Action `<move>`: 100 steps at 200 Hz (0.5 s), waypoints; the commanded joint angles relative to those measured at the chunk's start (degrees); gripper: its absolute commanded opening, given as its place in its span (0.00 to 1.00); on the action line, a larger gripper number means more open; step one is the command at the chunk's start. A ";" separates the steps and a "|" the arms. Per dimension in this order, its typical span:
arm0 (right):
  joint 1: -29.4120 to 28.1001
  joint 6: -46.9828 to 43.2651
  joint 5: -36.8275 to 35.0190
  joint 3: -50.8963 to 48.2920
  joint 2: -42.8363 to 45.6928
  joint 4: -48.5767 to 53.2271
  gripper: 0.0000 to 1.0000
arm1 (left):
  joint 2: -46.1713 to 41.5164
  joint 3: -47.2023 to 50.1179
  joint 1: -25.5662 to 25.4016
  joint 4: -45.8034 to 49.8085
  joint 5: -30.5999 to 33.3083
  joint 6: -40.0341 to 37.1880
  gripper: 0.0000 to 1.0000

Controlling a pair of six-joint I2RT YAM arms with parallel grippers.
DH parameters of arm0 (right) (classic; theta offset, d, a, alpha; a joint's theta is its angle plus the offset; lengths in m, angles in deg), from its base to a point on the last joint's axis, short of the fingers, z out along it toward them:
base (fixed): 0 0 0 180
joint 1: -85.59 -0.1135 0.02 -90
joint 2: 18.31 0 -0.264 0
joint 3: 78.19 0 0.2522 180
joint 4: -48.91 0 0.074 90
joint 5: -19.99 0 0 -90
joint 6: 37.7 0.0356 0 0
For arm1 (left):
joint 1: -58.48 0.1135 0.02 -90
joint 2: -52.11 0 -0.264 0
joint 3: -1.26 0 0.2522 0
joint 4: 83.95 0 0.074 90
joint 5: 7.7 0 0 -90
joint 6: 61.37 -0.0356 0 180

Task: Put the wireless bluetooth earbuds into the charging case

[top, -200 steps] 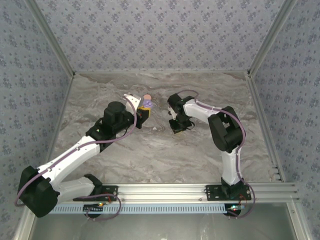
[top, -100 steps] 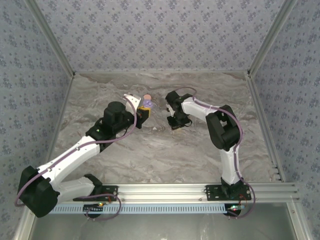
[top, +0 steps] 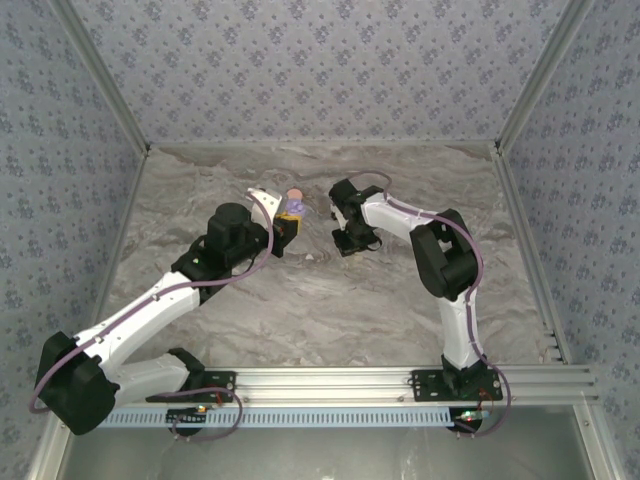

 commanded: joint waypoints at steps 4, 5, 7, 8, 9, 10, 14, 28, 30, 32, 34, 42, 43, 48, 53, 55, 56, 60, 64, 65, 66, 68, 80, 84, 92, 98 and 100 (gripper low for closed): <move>-0.13 0.89 -2.44 0.58 3.53 2.14 0.18 | -0.54 -2.71 -0.33 -1.02 -0.49 -0.21 0.13; -0.10 0.90 -2.48 0.53 3.69 2.10 0.19 | -0.54 -2.70 -0.30 -1.02 -0.49 -0.21 0.13; -0.12 0.97 -2.51 0.49 3.93 2.08 0.19 | -0.58 -2.76 -0.30 -1.05 -0.51 -0.21 0.13; -0.14 0.93 -2.52 0.48 3.98 2.08 0.19 | -0.55 -2.77 -0.29 -1.03 -0.54 -0.21 0.13; -0.11 1.00 -2.52 0.44 4.10 2.07 0.20 | -0.54 -2.78 -0.28 -1.07 -0.51 -0.21 0.13; -0.13 1.04 -2.56 0.41 4.24 2.07 0.20 | -0.54 -2.74 -0.28 -1.09 -0.54 -0.21 0.13; 0.00 1.19 -2.58 0.39 4.65 2.16 0.21 | -0.53 -2.70 -0.30 -1.11 -0.53 -0.21 0.13; 0.15 1.46 -1.56 0.39 5.63 2.34 0.24 | -0.48 -2.65 -0.36 -1.19 -0.56 -0.11 0.13; 0.16 1.50 -1.23 0.39 5.80 2.29 0.24 | -0.45 -2.68 -0.32 -1.15 -0.50 -0.12 0.13; 0.18 1.56 -0.99 0.39 5.90 2.30 0.24 | -0.45 -2.69 -0.33 -1.23 -0.49 -0.12 0.13; 0.19 1.59 -0.71 0.39 5.95 2.28 0.25 | -0.44 -2.70 -0.36 -1.27 -0.57 -0.10 0.13; 0.27 1.76 0.63 0.55 6.13 2.18 0.27 | -0.37 -2.69 -0.36 -1.36 -0.61 -0.07 0.13; 0.32 1.81 0.81 0.60 6.14 2.21 0.27 | -0.41 -2.69 -0.36 -1.37 -0.59 -0.05 0.13; 0.37 1.94 1.89 0.70 6.02 2.23 0.29 | -0.36 -2.70 -0.32 -1.38 -0.57 -0.03 0.13; 0.33 2.06 2.79 0.82 5.97 2.09 0.30 | -0.36 -2.69 -0.28 -1.44 -0.64 -0.03 0.13; 0.36 2.09 3.24 0.89 5.90 2.08 0.31 | -0.29 -2.69 -0.34 -1.46 -0.68 -0.03 0.13; 0.32 2.11 3.39 0.90 5.89 2.07 0.31 | -0.28 -2.70 -0.35 -1.46 -0.67 -0.03 0.13; 0.42 2.20 4.13 1.04 5.73 2.07 0.34 | -0.27 -2.70 -0.34 -1.46 -0.68 -0.03 0.13; 0.39 2.26 4.67 1.11 5.59 2.23 0.35 | -0.27 -2.65 -0.33 -1.46 -0.68 -0.01 0.13; 0.42 2.33 4.81 1.15 5.56 2.24 0.36 | -0.31 -2.67 -0.30 -1.46 -0.67 0.02 0.13; 0.44 2.36 4.88 1.16 5.50 2.24 0.37 | -0.29 -2.68 -0.33 -1.46 -0.66 0.04 0.13; 0.45 2.45 5.17 1.24 5.32 2.29 0.37 | -0.32 -2.67 -0.36 -1.51 -0.66 -0.01 0.13; 0.37 2.99 6.22 2.05 4.39 2.89 0.42 | -0.20 -2.70 -0.36 -1.46 -0.71 -0.03 0.13; 0.41 3.07 6.47 2.48 4.01 3.38 0.42 | -0.24 -2.66 -0.43 -1.46 -0.66 0.01 0.13; 0.38 3.35 7.00 2.98 3.18 3.86 0.43 | -0.18 -2.61 -0.39 -1.46 -0.68 0.06 0.13; 0.39 3.49 7.34 3.47 2.65 4.24 0.43 | -0.21 -2.55 -0.43 -1.46 -0.74 0.06 0.13; 0.37 3.53 7.50 3.62 2.44 4.33 0.43 | -0.19 -2.61 -0.45 -1.46 -0.68 0.06 0.13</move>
